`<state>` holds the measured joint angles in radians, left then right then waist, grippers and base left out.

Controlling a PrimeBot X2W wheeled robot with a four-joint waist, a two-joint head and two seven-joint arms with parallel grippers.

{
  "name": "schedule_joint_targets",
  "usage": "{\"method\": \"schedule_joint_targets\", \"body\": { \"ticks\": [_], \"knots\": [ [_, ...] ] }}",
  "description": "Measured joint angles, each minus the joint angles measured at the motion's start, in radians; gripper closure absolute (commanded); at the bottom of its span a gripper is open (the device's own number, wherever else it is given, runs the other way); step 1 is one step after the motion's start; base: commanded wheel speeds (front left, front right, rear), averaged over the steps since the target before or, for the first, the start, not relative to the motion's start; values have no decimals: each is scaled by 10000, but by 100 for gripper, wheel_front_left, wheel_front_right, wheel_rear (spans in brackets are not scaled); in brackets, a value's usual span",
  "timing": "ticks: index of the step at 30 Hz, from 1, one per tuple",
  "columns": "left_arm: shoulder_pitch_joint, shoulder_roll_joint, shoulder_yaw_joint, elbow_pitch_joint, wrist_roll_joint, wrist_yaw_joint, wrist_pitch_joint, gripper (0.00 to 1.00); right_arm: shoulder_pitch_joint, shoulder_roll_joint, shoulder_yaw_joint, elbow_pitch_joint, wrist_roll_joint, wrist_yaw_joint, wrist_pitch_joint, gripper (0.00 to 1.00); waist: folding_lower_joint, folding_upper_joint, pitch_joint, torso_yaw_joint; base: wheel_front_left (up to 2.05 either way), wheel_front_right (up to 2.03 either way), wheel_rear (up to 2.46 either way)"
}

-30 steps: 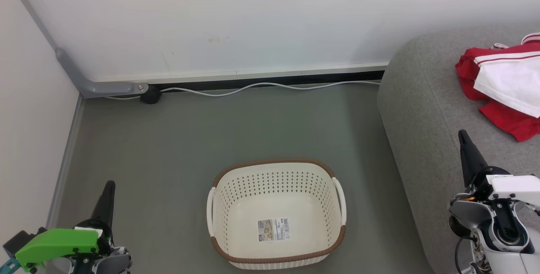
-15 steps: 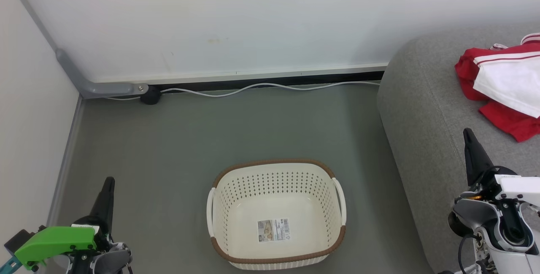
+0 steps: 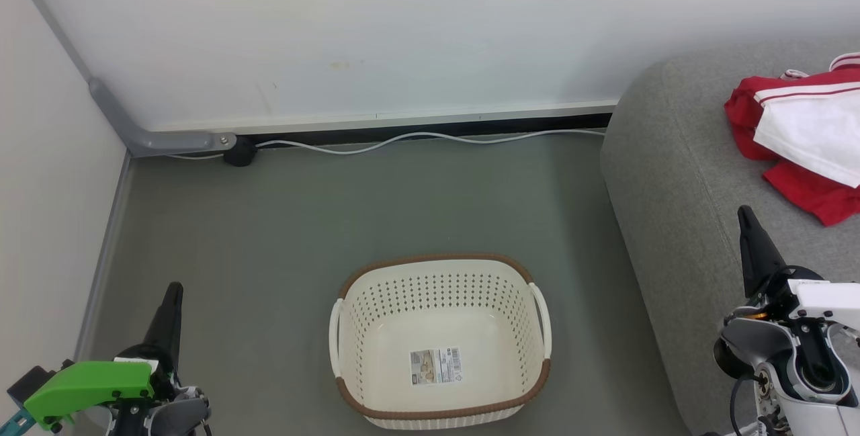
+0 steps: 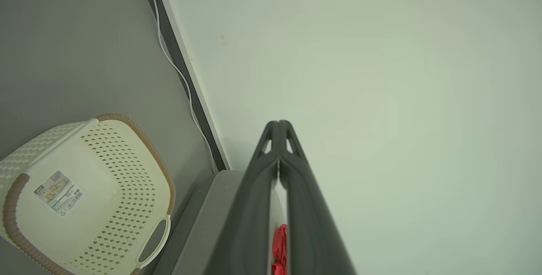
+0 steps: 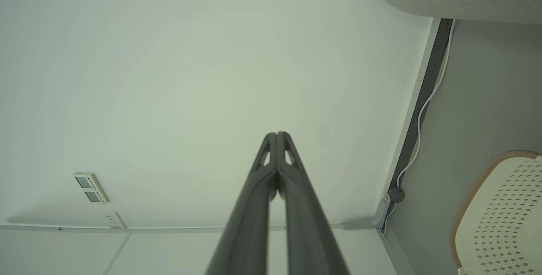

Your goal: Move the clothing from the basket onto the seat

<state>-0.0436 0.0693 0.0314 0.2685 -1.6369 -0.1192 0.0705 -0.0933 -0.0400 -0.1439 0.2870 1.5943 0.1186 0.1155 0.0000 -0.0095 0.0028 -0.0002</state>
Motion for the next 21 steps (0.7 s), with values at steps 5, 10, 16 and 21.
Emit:
{"method": "schedule_joint_targets", "body": {
  "ticks": [5,10,16,21],
  "knots": [
    [-3,0,2,25,0,-2,0,100,0,0,2,-2,2,0,0,100,0,0,0,0,0,0,0],
    [-7,-2,4,38,0,-6,0,100,1,0,2,-6,2,0,0,100,0,0,0,1,0,0,0],
    [-11,-2,8,50,0,-8,0,100,2,0,4,-10,2,0,0,100,0,0,0,1,0,0,0],
    [-14,-4,10,63,0,-8,0,100,3,0,6,-13,15,0,-2,100,0,0,-1,1,0,0,0]
  ]
}}
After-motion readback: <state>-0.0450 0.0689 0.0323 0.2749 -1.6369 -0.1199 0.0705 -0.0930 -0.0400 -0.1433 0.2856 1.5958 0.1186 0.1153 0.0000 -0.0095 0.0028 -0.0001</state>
